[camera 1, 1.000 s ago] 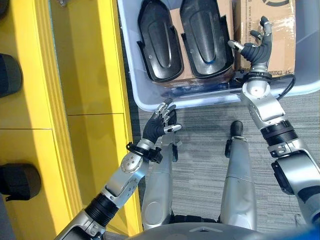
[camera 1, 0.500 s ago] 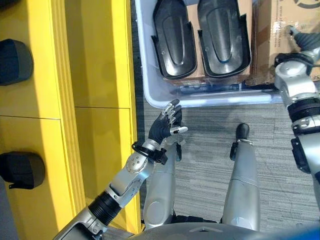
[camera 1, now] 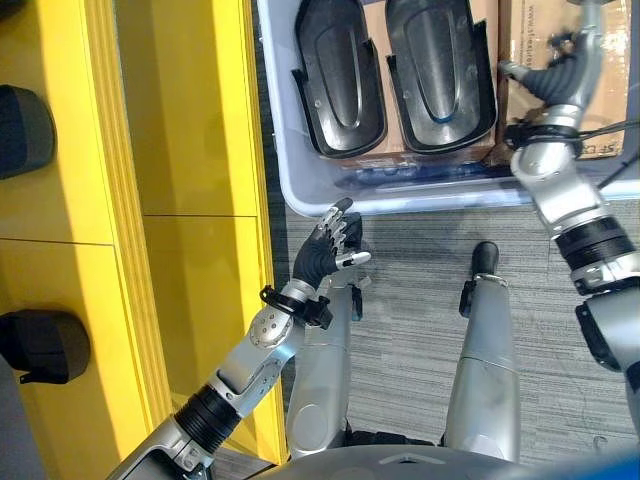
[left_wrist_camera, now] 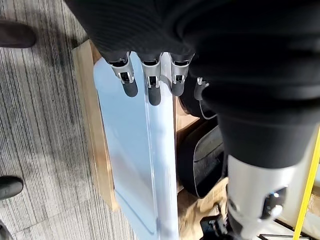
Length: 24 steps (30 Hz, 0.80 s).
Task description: Move parts from the plastic box to the shelf.
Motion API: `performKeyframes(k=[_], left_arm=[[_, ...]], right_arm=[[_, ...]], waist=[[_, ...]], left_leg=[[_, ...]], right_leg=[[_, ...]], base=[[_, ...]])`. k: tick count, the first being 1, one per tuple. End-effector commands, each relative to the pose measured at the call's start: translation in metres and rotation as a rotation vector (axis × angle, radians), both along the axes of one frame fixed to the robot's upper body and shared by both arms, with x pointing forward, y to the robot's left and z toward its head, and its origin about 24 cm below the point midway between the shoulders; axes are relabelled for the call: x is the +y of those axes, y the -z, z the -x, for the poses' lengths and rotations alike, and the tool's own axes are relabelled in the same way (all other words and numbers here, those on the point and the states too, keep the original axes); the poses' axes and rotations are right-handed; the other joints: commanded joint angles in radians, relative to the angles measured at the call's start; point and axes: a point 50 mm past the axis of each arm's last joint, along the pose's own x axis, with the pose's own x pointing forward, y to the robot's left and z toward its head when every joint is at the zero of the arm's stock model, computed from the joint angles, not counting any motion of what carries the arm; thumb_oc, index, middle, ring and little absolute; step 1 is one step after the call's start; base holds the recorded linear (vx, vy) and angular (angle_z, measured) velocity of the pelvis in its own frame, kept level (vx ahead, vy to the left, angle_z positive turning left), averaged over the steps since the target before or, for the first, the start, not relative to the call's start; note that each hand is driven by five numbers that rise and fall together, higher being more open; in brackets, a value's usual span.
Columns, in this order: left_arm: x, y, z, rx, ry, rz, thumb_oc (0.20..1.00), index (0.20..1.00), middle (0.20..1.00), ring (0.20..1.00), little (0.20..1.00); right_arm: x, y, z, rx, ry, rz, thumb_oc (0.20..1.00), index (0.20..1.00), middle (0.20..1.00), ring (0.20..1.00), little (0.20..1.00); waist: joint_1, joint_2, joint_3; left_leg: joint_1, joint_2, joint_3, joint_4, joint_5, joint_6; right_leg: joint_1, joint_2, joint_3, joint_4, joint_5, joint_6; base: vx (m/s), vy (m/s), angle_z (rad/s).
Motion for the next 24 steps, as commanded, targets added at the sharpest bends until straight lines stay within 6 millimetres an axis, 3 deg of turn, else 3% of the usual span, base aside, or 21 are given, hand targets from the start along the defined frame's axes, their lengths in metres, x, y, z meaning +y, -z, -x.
performKeyframes(k=[1,2,7,15,24], left_arm=[[0.006,-0.015,-0.002,-0.099,0.005,0.047,1.0,1.0,1.0,1.0,1.0],[0.008,-0.014,-0.002,-0.094,0.004,0.047,1.0,1.0,1.0,1.0,1.0],[0.01,-0.011,-0.002,-0.09,-0.012,0.044,1.0,1.0,1.0,1.0,1.0],[0.003,-0.008,-0.003,-0.092,-0.002,0.022,1.0,1.0,1.0,1.0,1.0],[0.001,-0.014,-0.007,-0.098,0.021,0.013,1.0,1.0,1.0,1.0,1.0]], right_arm=[[0.032,-0.039,0.02,-0.229,-0.149,0.177,1.0,1.0,1.0,1.0,1.0],[0.045,-0.038,0.027,-0.27,-0.199,0.204,1.0,1.0,1.0,1.0,1.0],[0.072,-0.031,0.046,-0.327,-0.302,0.218,1.0,1.0,1.0,1.0,1.0],[0.06,-0.018,0.027,-0.235,-0.174,0.113,1.0,1.0,1.0,1.0,1.0],[0.047,-0.019,0.005,-0.082,-0.207,-0.011,1.0,1.0,1.0,1.0,1.0]], waist=[[-0.018,0.017,0.046],[-0.02,0.016,0.046],[-0.029,0.006,0.046],[-0.021,0.01,0.046],[-0.002,0.023,0.046]], left_leg=[[0.047,-0.024,0.062,0.122,-0.204,0.029],[0.048,-0.025,0.063,0.126,-0.205,0.03],[0.041,-0.028,0.062,0.135,-0.206,0.031],[0.027,-0.025,0.061,0.138,-0.203,0.031],[0.021,-0.029,0.052,0.136,-0.201,0.031]], right_leg=[[0.075,0.043,0.014,-0.251,0.132,-0.059],[0.076,0.043,0.017,-0.25,0.132,-0.058],[0.071,0.049,0.026,-0.249,0.136,-0.056],[0.06,0.049,0.024,-0.241,0.136,-0.058],[0.056,0.043,0.014,-0.234,0.13,-0.063]], base=[[0.0,0.0,0.0],[0.0,0.0,0.0],[0.0,0.0,0.0],[0.0,0.0,0.0],[0.0,-0.017,0.0]])
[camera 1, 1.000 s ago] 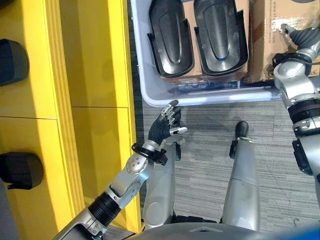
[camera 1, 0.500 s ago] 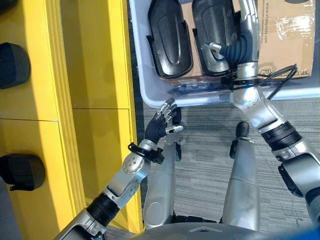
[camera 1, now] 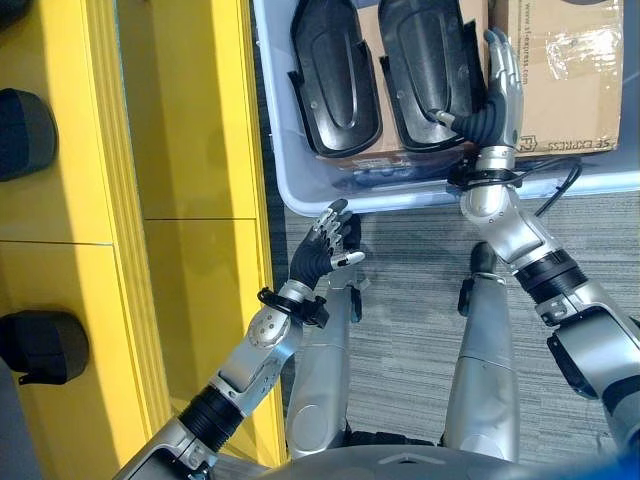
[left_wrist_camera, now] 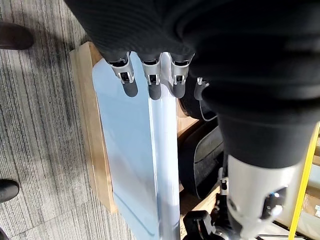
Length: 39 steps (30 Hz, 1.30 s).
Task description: Move parts from the plastic box to the shelf.
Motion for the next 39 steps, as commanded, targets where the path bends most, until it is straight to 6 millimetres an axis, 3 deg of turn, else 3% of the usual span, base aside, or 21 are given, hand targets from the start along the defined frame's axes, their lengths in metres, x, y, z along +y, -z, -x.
performKeyframes(k=[1,11,16,21,28,34,39], left_arm=[[-0.003,-0.023,-0.004,-0.102,0.041,-0.003,1.0,1.0,1.0,1.0,1.0],[-0.001,-0.027,-0.004,-0.116,0.046,0.001,1.0,1.0,1.0,1.0,1.0],[-0.003,-0.026,-0.004,-0.107,0.064,-0.008,1.0,1.0,1.0,1.0,1.0],[-0.003,-0.024,-0.004,-0.105,0.069,-0.019,1.0,1.0,1.0,1.0,1.0],[-0.004,-0.024,-0.006,-0.106,0.075,-0.04,1.0,1.0,1.0,1.0,1.0],[-0.007,-0.025,-0.008,-0.112,0.073,-0.047,1.0,1.0,1.0,1.0,1.0],[-0.008,-0.024,-0.008,-0.108,0.064,-0.044,1.0,1.0,1.0,1.0,1.0]], right_arm=[[0.015,-0.06,-0.001,-0.143,-0.102,-0.041,1.0,1.0,1.0,1.0,1.0],[0.01,-0.064,-0.011,-0.118,-0.039,-0.008,1.0,1.0,1.0,1.0,1.0],[0.011,-0.077,-0.012,-0.158,0.076,0.198,1.0,1.0,1.0,1.0,1.0],[0.022,-0.078,-0.016,-0.098,0.1,0.355,1.0,1.0,1.0,1.0,1.0],[0.006,-0.047,-0.03,0.055,0.08,0.016,1.0,1.0,1.0,1.0,1.0],[0.001,-0.034,-0.036,0.123,-0.006,-0.233,1.0,1.0,1.0,1.0,1.0],[-0.008,-0.037,-0.031,0.008,0.037,-0.236,1.0,1.0,1.0,1.0,1.0]], waist=[[0.003,0.025,0.045],[0.024,0.04,0.045],[0.031,0.043,0.045],[0.04,0.039,0.045],[0.053,0.034,0.045],[0.057,0.035,0.045],[0.05,0.034,0.045]], left_leg=[[0.015,-0.034,0.046,0.137,-0.199,0.018],[0.001,-0.04,0.043,0.137,-0.197,0.02],[-0.001,-0.045,0.037,0.14,-0.198,0.018],[-0.009,-0.047,0.033,0.15,-0.199,0.017],[-0.032,-0.041,0.029,0.152,-0.198,0.019],[-0.043,-0.04,0.028,0.153,-0.2,0.019],[-0.046,-0.037,0.033,0.153,-0.202,0.02]], right_leg=[[0.064,0.036,0.002,-0.251,0.132,-0.059],[0.049,0.031,-0.008,-0.245,0.131,-0.061],[0.049,0.028,-0.013,-0.243,0.13,-0.06],[0.046,0.025,-0.018,-0.238,0.131,-0.057],[0.032,0.027,-0.028,-0.236,0.132,-0.058],[0.023,0.026,-0.031,-0.234,0.129,-0.06],[0.018,0.029,-0.029,-0.231,0.127,-0.06]], base=[[0.0,0.0,0.0],[0.0,0.0,0.0],[0.0,0.0,0.0],[0.0,0.0,0.0],[0.0,-0.027,0.05],[0.0,-0.007,-0.01],[0.01,0.007,0.03]])
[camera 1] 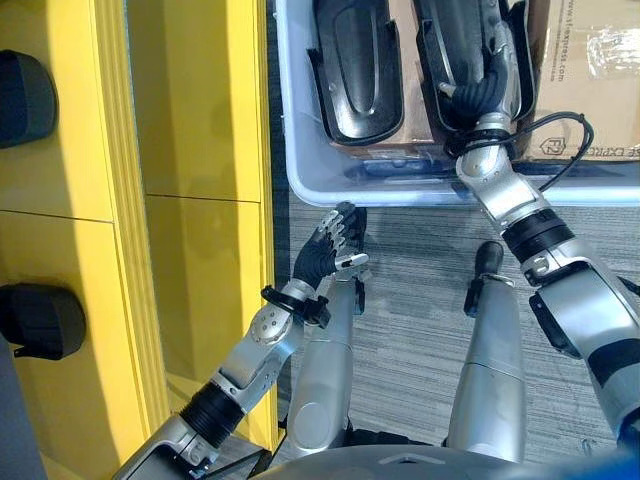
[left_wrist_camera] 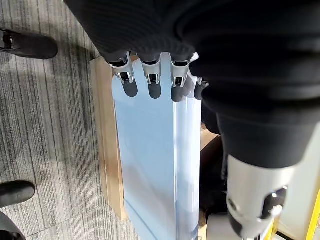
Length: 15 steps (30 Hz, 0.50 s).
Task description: Move parts from the plastic box to the shelf.
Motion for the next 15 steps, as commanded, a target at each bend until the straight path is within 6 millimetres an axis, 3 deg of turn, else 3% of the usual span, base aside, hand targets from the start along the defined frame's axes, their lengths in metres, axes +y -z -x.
performKeyframes(k=[1,6,15], left_arm=[[-0.006,-0.025,-0.004,-0.127,0.034,0.001,1.0,1.0,1.0,1.0,1.0],[-0.007,-0.023,-0.004,-0.119,0.028,0.007,1.0,1.0,1.0,1.0,1.0],[0.005,-0.022,-0.004,-0.113,0.019,-0.005,1.0,1.0,1.0,1.0,1.0]], right_arm=[[-0.012,-0.016,0.004,-0.123,0.045,0.024,1.0,1.0,1.0,1.0,1.0],[0.012,-0.02,0.01,-0.096,-0.098,0.137,1.0,1.0,1.0,1.0,1.0],[0.048,0.025,0.008,0.202,-0.481,-0.213,1.0,1.0,1.0,1.0,1.0]], waist=[[-0.008,0.035,0.046],[-0.021,0.035,0.046],[-0.012,0.028,0.046]], left_leg=[[0.009,-0.04,0.076,0.136,-0.205,0.044],[0.01,-0.044,0.082,0.133,-0.2,0.043],[0.008,-0.043,0.078,0.144,-0.198,0.045]], right_leg=[[0.061,0.027,0.002,-0.261,0.136,-0.042],[0.056,0.032,0.015,-0.264,0.138,-0.043],[0.058,0.031,0.009,-0.254,0.135,-0.049]], base=[[0.02,0.039,0.01],[0.01,0.036,-0.01],[0.0,-0.016,-0.01]])
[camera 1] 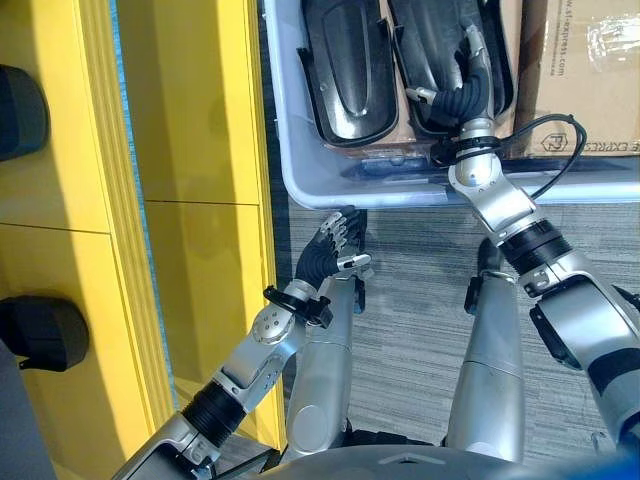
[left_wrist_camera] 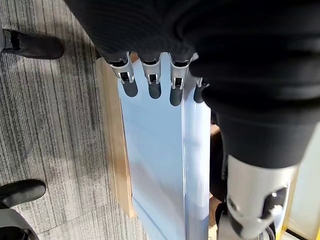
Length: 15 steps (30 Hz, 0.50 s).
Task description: Move parts from the plastic box to the shelf.
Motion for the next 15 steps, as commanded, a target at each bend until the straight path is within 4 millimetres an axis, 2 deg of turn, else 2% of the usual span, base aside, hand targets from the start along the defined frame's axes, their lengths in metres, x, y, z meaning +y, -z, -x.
performKeyframes(k=[1,2,3,6,12,15], left_arm=[[0.005,-0.024,-0.004,-0.128,0.028,-0.006,1.0,1.0,1.0,1.0,1.0],[0.006,-0.024,-0.003,-0.127,0.027,-0.008,1.0,1.0,1.0,1.0,1.0],[0.006,-0.02,-0.001,-0.112,0.03,-0.013,1.0,1.0,1.0,1.0,1.0],[0.007,-0.019,0.0,-0.114,0.025,-0.017,1.0,1.0,1.0,1.0,1.0],[0.007,-0.019,0.001,-0.114,0.028,-0.02,1.0,1.0,1.0,1.0,1.0],[0.008,-0.018,0.002,-0.115,0.03,-0.02,1.0,1.0,1.0,1.0,1.0]], right_arm=[[0.018,0.019,0.0,0.16,-0.181,-0.181,1.0,1.0,1.0,1.0,1.0],[0.02,0.023,0.0,0.184,-0.208,-0.21,1.0,1.0,1.0,1.0,1.0],[0.022,0.034,0.001,0.229,-0.228,-0.249,1.0,1.0,1.0,1.0,1.0],[0.028,0.046,0.005,0.256,-0.256,-0.3,1.0,1.0,1.0,1.0,1.0],[0.029,0.055,0.007,0.27,-0.261,-0.353,1.0,1.0,1.0,1.0,1.0],[0.027,0.049,0.008,0.19,-0.222,-0.333,1.0,1.0,1.0,1.0,1.0]], waist=[[0.012,0.027,0.046],[0.012,0.026,0.046],[0.011,0.022,0.046],[0.011,0.019,0.046],[0.012,0.021,0.046],[0.017,0.021,0.046]], left_leg=[[0.025,-0.026,0.066,0.113,-0.189,0.046],[0.024,-0.026,0.066,0.114,-0.189,0.047],[0.054,-0.029,0.064,0.12,-0.217,0.044],[0.056,-0.028,0.065,0.12,-0.217,0.046],[0.048,-0.031,0.065,0.126,-0.217,0.05],[0.046,-0.029,0.064,0.128,-0.217,0.051]], right_leg=[[0.073,0.041,-0.014,-0.259,0.136,-0.061],[0.073,0.041,-0.015,-0.259,0.136,-0.062],[0.101,0.038,-0.011,-0.25,0.106,-0.057],[0.103,0.039,-0.012,-0.249,0.106,-0.058],[0.102,0.04,-0.011,-0.246,0.105,-0.06],[0.103,0.038,-0.015,-0.248,0.107,-0.06]], base=[[0.0,0.0,0.0],[0.06,-0.025,-0.01],[0.06,-0.02,-0.01],[0.02,-0.011,0.05],[0.0,-0.001,-0.09],[0.0,-0.009,0.03]])
